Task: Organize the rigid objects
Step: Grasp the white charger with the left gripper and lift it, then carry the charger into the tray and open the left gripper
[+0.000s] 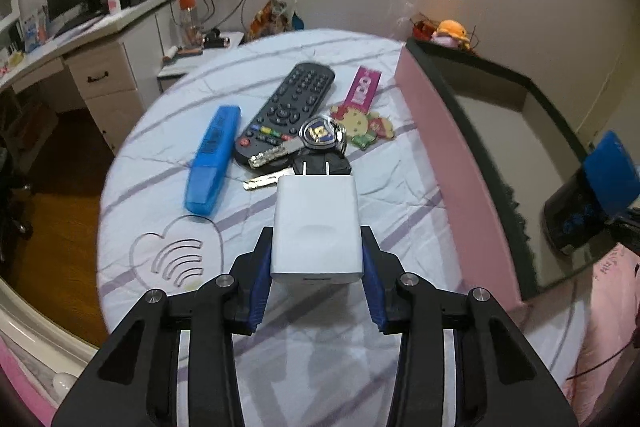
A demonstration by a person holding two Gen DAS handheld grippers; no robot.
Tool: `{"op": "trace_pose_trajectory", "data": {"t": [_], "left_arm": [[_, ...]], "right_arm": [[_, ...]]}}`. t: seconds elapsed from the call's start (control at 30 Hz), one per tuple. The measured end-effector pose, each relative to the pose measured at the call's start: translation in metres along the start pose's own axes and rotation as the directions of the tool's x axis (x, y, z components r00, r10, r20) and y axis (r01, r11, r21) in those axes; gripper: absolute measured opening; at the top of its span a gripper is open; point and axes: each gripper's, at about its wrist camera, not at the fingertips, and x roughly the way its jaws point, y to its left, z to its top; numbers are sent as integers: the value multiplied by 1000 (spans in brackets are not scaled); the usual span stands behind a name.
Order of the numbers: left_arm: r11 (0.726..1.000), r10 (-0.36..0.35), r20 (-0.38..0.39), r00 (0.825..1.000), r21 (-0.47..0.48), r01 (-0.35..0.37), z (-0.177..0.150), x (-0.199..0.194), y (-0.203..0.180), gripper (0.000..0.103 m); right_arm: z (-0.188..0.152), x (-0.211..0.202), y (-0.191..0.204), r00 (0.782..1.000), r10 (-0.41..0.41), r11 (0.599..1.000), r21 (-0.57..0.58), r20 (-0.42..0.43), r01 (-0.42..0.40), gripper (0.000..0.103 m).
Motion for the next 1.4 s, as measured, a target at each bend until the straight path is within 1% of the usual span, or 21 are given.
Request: {"op": "trace_pose_trajectory", "data": {"t": [0.23,0.3,0.4,0.53,0.77,0.93,1.0,1.4], "left_arm": [[999,11,80,997,29,-14,1,-43,-5,40],[999,23,100,995,43,-27,1,-53,-9,40],[998,19,127,992,52,-26,2,-68,-14,40],[997,12,150,989,79,-24,4,-81,-25,40],[992,-14,193,981,123,-10,14,-100,-50,41],[989,-32,208,978,148,0,21,-104,-67,40],[987,-40,202,979,163,7,23,-103,-74,41],[977,-81,160,984,209,46,47,-70,-119,41]], "right_arm": [[0,0,-2,1000,6,1000,7,-1,-6,14],[0,1,-3,1000,11,1000,11,-1,-11,14],[0,1,-6,1000,28,999,16,-3,-28,14],[-1,2,-10,999,49,998,27,-3,-49,14],[-1,3,-13,998,61,998,30,-3,-61,14],[-1,4,-14,998,68,997,30,0,-68,14],[-1,3,-14,998,67,997,31,-1,-67,14],[-1,1,-15,997,82,997,15,1,-82,14]]}}
